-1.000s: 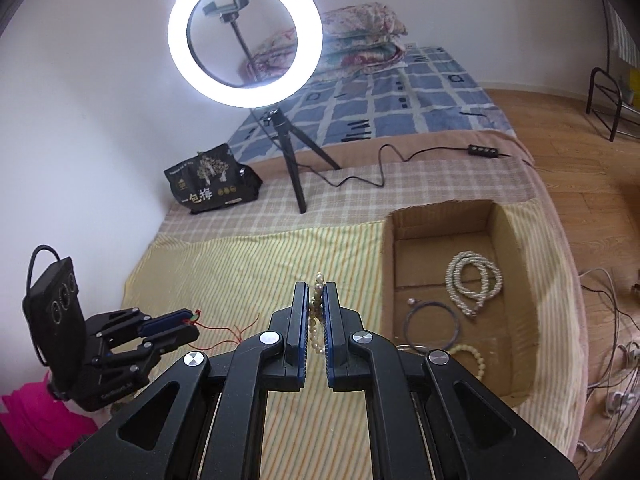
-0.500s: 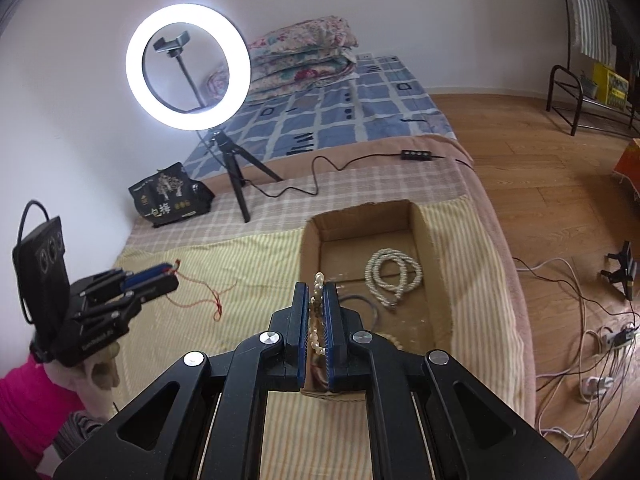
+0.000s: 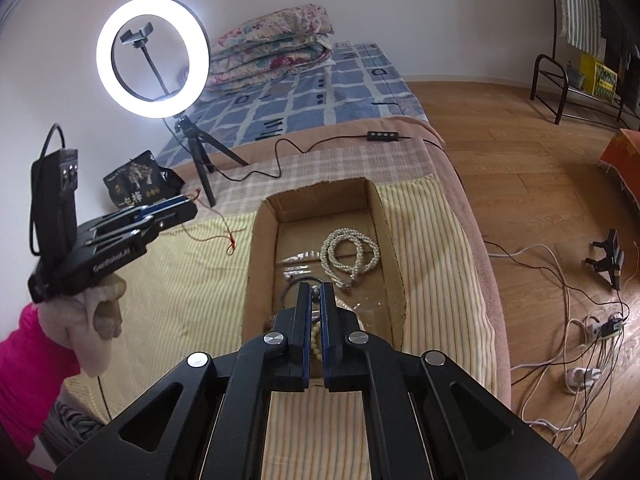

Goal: Organize jewelry
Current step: 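Lift and carry the pearl strand and jade pendant over the box with both tools, then open the left gripper to drop the pendant while the right gripper releases the pearl strand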

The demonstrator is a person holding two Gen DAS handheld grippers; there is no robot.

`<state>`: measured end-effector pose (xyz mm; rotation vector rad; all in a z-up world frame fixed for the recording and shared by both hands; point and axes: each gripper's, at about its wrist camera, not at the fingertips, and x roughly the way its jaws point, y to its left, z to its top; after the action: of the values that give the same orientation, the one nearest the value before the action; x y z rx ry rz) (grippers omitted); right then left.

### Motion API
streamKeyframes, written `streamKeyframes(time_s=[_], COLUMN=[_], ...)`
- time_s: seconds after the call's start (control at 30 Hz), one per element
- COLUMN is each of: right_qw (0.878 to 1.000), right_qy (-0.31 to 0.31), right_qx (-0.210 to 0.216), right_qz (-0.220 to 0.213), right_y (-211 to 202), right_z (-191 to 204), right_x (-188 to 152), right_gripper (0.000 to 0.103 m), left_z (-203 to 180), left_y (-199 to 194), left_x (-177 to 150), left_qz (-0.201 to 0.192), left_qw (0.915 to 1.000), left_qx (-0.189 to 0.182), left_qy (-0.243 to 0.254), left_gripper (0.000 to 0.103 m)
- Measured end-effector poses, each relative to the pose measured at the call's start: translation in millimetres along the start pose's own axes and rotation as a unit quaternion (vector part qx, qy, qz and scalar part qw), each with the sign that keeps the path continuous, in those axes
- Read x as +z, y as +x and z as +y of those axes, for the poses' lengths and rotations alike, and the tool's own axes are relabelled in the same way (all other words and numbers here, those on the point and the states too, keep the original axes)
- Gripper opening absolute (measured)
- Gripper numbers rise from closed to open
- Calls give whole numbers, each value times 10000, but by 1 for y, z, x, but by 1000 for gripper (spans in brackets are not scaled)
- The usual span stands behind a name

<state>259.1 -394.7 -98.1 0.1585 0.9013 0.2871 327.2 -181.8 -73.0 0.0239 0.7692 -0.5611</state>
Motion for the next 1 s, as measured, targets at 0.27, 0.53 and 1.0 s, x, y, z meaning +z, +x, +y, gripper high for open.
streamKeyframes(time_s=[0.27,0.53,1.0], right_qw=[9998,9993,9991], right_qy=[91,168,149], right_qx=[44,103,-17], right_qz=[164,328,403], right_y=[20,40,45], right_z=[-12,-18,-17], right_x=[-11,-19,-23], right_gripper=[2,2,16], left_z=[-6,-8,-6], left_y=[46,75,78], left_x=[5,4,6], left_qz=[241,425,511], left_qw=[9997,9989,9984], left_qx=[87,180,210], left_qy=[10,-54,-130], left_gripper=[15,15,16])
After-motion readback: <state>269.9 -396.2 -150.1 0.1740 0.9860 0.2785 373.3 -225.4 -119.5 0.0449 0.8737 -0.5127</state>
